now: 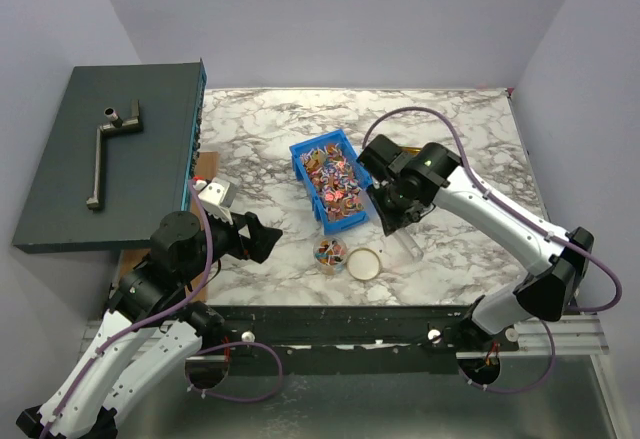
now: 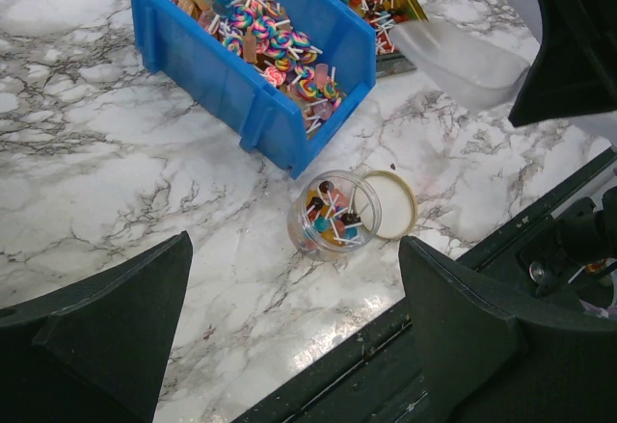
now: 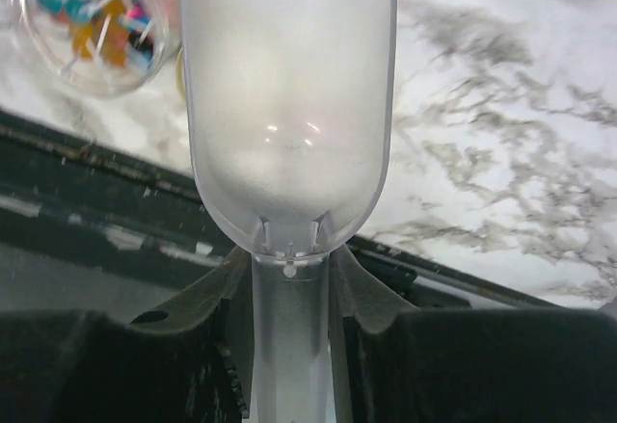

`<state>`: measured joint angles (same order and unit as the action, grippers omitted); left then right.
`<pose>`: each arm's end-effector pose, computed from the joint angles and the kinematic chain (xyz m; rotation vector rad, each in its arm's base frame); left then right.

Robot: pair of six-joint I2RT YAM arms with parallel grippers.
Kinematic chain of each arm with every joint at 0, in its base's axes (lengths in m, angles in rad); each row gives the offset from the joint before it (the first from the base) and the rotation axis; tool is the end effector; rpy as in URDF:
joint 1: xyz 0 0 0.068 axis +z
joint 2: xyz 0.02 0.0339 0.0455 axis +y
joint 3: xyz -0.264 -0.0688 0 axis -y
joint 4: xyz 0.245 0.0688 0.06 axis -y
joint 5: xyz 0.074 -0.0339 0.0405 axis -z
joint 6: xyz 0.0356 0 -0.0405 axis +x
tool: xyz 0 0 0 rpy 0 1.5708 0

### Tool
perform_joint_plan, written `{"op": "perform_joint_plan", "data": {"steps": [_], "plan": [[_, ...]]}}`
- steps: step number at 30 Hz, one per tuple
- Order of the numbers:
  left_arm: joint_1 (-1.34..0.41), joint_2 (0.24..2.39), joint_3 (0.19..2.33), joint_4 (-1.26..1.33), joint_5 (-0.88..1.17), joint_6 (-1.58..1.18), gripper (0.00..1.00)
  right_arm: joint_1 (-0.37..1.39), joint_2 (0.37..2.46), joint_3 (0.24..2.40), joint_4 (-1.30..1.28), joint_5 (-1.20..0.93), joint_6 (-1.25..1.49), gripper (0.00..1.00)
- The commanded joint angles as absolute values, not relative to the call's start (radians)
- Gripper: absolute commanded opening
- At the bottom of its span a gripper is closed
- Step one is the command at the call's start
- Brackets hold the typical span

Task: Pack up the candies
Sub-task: Scoop the fake candies from the storage box.

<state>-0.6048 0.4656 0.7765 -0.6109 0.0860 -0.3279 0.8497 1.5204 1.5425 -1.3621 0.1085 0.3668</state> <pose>0.0835 -0.0614 0.3317 0.3275 1.9058 -0.7151 0.1847 0.2043 0.3361 -0.6734 2.8105 0.0626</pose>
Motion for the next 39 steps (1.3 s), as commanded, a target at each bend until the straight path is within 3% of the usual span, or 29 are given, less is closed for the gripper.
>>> {"op": "perform_joint_plan", "data": {"steps": [1, 15, 39], "plan": [[-0.61, 0.464, 0.774, -0.607, 0.109, -0.324, 0.9, 0.767, 1.486, 1.581, -1.271, 0.281, 0.35, 0.0], [-0.61, 0.47, 0.774, -0.607, 0.104, -0.321, 0.9, 0.593, 1.594, 1.543, -1.112, 0.553, 0.136, 0.01], [-0.611, 0.468, 0.773, -0.607, 0.109, -0.321, 0.9, 0.5, 1.829, 1.449, -0.995, 0.611, -0.298, 0.01]]}}
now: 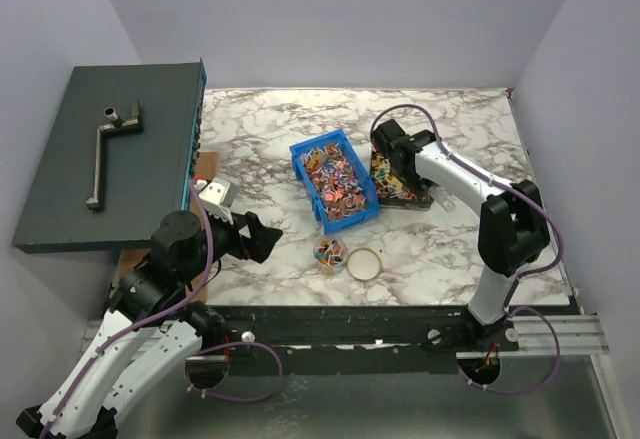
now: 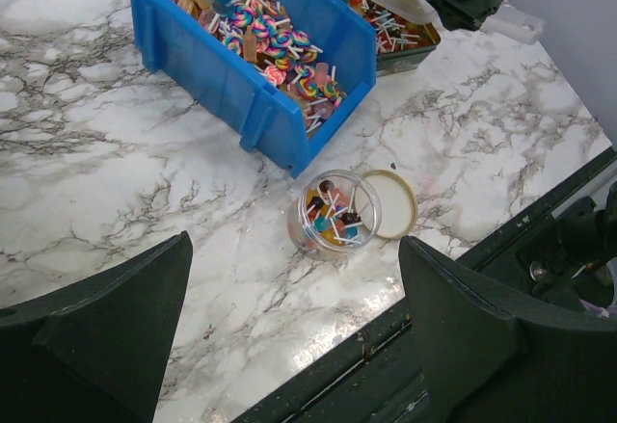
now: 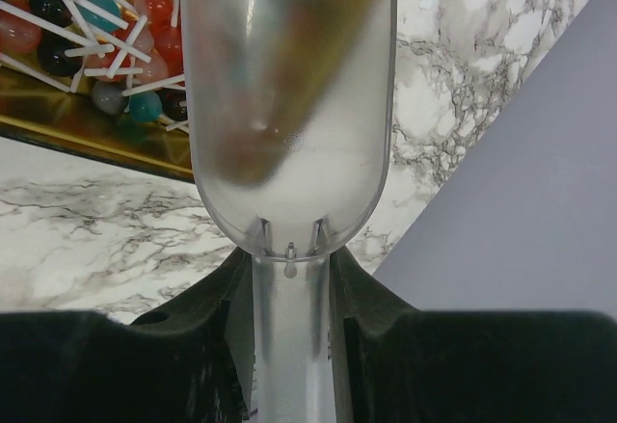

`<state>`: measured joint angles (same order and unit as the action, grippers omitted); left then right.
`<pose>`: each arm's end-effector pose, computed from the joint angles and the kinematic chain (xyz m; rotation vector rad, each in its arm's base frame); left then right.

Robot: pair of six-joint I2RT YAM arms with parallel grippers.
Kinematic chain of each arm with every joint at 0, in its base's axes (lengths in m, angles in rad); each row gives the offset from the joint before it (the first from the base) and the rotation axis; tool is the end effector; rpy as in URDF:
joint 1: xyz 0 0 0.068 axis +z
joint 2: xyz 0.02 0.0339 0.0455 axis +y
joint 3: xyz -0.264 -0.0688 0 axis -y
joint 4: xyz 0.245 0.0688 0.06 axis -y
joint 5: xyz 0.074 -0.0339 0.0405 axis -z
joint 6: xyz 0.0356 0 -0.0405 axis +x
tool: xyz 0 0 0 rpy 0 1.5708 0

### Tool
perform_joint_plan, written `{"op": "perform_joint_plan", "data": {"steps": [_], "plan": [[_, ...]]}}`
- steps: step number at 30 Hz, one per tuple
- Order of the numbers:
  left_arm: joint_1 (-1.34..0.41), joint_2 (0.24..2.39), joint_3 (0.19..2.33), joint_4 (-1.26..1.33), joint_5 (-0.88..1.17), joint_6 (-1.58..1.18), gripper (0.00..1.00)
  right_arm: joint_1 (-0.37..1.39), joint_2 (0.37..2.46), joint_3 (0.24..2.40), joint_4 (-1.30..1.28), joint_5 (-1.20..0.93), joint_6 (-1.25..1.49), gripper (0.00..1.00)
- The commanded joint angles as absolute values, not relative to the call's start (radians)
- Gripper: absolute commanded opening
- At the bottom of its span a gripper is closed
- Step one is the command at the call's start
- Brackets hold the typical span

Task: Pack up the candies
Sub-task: Scoop the fake candies from the storage box.

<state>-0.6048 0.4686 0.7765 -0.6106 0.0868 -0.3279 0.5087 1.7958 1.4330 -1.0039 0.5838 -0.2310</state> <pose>0.0840 -0.0618 0.3315 0.3284 1.9086 -0.7150 0.3155 0.1535 0.2384 -0.9179 2.6025 -0.7818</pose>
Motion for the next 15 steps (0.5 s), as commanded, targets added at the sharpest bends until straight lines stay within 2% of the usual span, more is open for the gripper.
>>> {"op": "perform_joint_plan", "data": {"steps": [1, 15], "plan": [[-0.611, 0.466, 0.773, -0.607, 0.109, -0.321, 0.9, 0.5, 1.842, 1.454, -0.998, 0.607, -0.301, 0.01], [-0.611, 0.456, 0.773, -0.605, 0.109, -0.321, 0.9, 0.501, 1.956, 1.476, -1.019, 0.611, -0.371, 0.01]]}}
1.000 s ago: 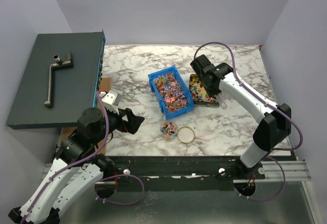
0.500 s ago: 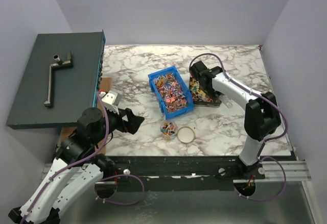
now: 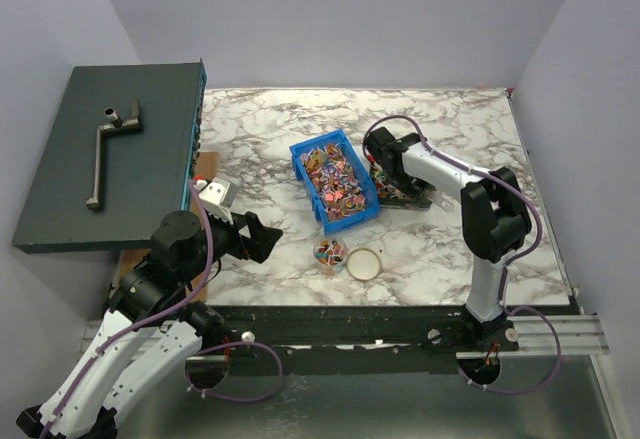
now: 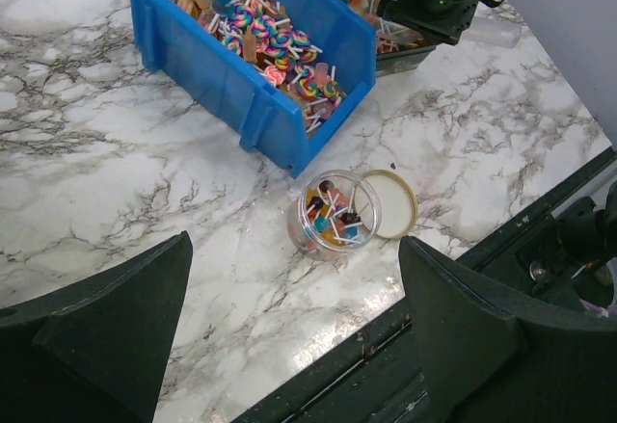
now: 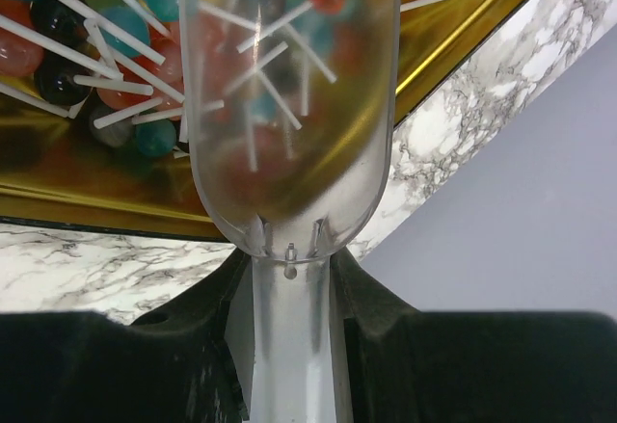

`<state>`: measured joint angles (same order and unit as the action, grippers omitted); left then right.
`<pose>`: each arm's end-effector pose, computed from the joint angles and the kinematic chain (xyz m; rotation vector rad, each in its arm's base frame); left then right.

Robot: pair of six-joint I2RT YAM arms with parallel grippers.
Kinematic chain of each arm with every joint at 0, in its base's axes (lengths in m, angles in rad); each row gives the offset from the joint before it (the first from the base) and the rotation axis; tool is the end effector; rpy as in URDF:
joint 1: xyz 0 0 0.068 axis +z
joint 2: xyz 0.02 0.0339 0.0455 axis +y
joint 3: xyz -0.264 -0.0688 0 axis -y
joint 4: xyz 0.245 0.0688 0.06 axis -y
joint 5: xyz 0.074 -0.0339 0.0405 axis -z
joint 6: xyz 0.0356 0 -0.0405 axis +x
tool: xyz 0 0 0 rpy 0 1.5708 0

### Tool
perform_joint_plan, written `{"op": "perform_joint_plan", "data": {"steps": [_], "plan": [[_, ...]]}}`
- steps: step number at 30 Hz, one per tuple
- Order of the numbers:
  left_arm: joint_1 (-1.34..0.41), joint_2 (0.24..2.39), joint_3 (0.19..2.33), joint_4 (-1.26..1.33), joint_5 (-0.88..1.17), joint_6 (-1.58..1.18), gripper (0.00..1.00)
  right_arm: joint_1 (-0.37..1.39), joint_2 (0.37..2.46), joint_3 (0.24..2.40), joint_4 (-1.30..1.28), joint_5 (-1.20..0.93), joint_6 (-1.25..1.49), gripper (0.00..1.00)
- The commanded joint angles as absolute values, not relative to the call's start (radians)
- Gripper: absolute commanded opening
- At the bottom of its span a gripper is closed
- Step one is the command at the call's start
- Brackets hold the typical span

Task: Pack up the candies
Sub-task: Scoop the fake candies from the storage box.

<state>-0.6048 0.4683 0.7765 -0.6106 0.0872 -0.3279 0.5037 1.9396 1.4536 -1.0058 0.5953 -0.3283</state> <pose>0.0839 -0.0618 0.3316 0.3286 1.9083 -0.7155 0.3319 0.1601 0.1952 -1.1342 2.6539 -0.8719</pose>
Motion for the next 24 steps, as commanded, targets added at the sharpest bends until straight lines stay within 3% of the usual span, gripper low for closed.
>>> {"op": "perform_joint_plan", "data": {"steps": [1, 24], "plan": [[-0.611, 0.456, 0.773, -0.606, 0.109, -0.321, 0.9, 0.501, 1.958, 1.473, -1.019, 0.607, -0.375, 0.0], [-0.61, 0.453, 0.773, -0.605, 0.104, -0.32, 0.9, 0.572, 2.024, 1.514, -1.016, 0.391, -0.447, 0.01]]}}
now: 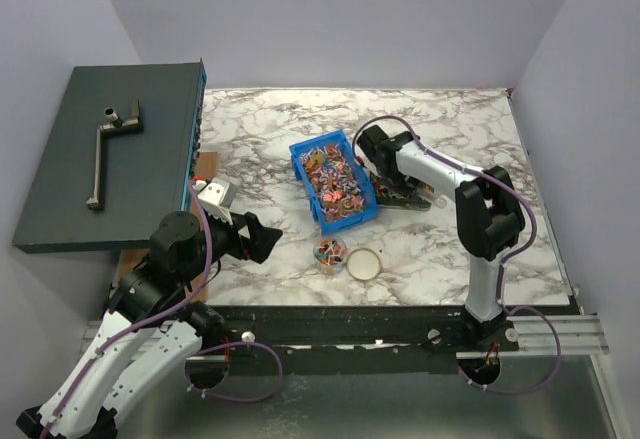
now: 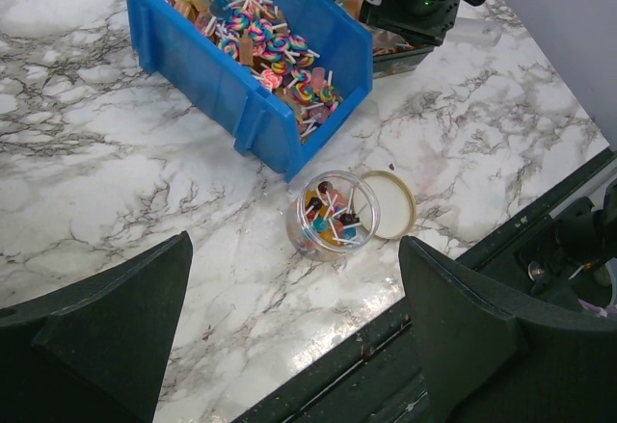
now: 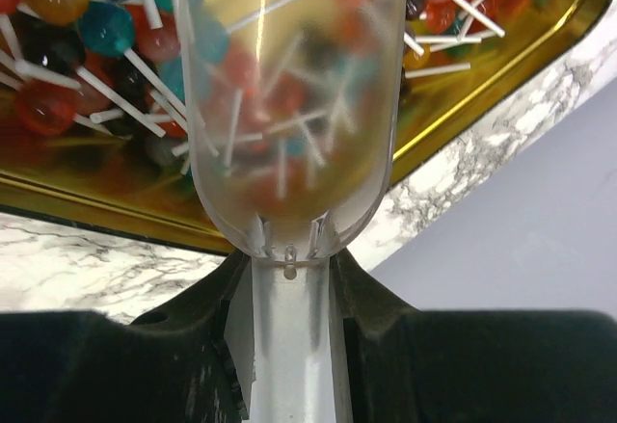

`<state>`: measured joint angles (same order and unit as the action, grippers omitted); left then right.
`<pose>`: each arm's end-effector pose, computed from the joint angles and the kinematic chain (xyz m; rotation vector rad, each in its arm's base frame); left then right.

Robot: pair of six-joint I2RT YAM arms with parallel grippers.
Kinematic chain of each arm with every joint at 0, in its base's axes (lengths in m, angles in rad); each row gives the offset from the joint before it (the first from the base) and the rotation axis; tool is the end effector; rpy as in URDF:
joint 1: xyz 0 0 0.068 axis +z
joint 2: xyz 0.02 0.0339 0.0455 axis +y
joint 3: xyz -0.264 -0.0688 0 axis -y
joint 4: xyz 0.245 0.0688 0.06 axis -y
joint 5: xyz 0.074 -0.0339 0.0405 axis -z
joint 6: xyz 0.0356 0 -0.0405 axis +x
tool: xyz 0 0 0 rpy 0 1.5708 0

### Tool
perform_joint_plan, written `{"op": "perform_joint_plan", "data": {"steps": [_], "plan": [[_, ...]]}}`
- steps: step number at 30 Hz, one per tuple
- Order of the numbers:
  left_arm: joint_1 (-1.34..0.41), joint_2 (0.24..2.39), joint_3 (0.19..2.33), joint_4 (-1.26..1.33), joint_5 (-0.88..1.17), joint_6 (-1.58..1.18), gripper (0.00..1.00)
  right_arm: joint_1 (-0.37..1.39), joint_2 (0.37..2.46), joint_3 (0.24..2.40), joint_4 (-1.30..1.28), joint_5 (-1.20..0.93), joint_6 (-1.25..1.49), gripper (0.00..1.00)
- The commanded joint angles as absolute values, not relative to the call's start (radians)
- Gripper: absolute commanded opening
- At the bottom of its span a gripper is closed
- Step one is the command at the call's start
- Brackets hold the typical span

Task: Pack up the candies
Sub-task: Scoop the fake candies from the storage box.

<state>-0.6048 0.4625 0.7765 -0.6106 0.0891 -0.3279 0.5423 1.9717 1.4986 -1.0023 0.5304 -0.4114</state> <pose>0.0828 -0.0611 0.3320 0.3294 1.9024 -0.7189 0.3334 0.1799 0.1941 -1.3032 2.6049 -0.7802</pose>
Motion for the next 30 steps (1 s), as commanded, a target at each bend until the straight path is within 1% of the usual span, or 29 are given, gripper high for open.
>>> {"op": "perform_joint_plan", "data": {"steps": [1, 8, 19, 30], "plan": [[-0.609, 0.454, 0.773, -0.605, 0.104, -0.319, 0.9, 0.572, 2.028, 1.521, -1.014, 0.377, -0.448, 0.01], [-0.61, 0.462, 0.772, -0.607, 0.1, -0.318, 0.9, 0.572, 2.067, 1.57, -1.008, 0.3, -0.436, 0.01], [-0.611, 0.482, 0.77, -0.607, 0.089, -0.318, 0.9, 0.547, 2.097, 1.629, -0.925, 0.199, -0.354, 0.01], [-0.611, 0.5, 0.77, -0.605, 0.084, -0.316, 0.9, 0.477, 1.991, 1.523, -0.77, 0.065, -0.256, 0.0]]}}
